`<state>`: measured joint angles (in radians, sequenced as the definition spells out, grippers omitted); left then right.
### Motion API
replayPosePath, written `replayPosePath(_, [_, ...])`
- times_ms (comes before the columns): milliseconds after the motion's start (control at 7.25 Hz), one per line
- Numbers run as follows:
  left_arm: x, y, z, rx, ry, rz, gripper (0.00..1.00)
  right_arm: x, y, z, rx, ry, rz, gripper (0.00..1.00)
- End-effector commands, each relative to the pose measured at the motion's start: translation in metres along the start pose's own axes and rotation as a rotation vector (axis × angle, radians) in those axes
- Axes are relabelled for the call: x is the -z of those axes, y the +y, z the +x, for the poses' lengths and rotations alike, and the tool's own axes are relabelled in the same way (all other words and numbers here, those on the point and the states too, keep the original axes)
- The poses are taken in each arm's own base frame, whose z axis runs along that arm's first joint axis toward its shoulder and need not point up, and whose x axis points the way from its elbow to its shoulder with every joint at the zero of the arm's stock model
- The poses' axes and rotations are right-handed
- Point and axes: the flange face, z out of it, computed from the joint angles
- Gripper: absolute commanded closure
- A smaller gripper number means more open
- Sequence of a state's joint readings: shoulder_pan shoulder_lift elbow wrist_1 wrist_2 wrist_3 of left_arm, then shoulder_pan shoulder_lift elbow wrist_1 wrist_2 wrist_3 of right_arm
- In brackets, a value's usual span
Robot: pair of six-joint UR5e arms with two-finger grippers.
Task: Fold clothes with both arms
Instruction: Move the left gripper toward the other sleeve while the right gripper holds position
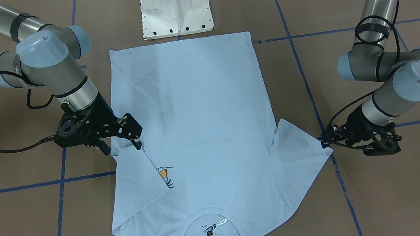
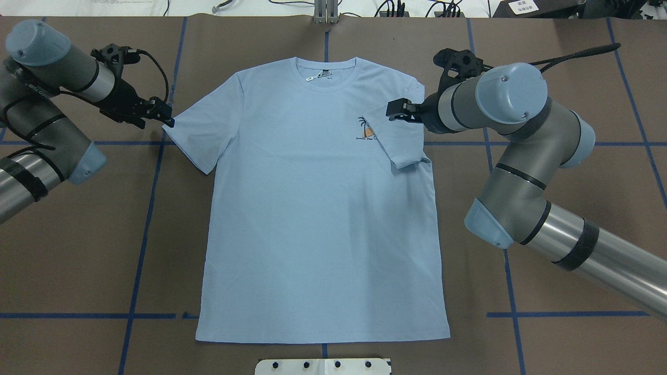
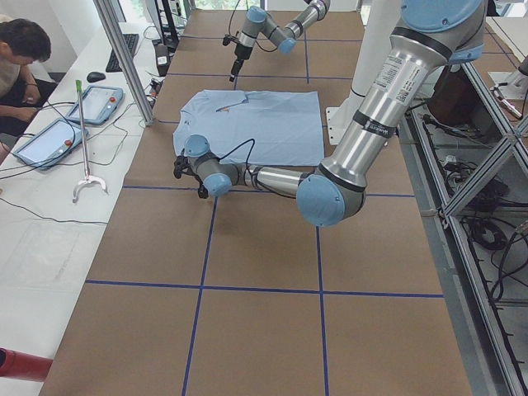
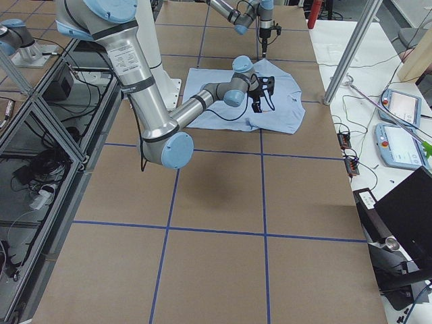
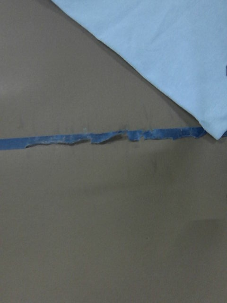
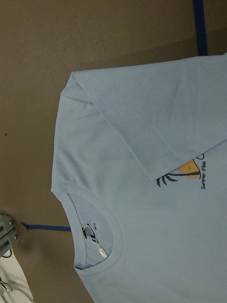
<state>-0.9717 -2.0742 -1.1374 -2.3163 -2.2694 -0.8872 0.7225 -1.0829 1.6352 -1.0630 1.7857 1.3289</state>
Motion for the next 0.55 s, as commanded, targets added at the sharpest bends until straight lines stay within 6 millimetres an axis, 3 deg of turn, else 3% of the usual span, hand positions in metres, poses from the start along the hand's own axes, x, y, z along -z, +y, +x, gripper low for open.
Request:
replayPosePath(0, [-0.0061, 0.0037, 0.0062, -0.009, 0.002, -0.008, 0.21, -0.0007, 0.0001, 0.0012, -0.001, 0.000, 0.000, 0.00])
replayPosePath(414, [-0.0107, 0.0057, 0.0091, -0.012, 0.001, -0.014, 0.25, -0.0016, 0.0027, 0.0087, -0.007, 0.005, -0.001, 0.00])
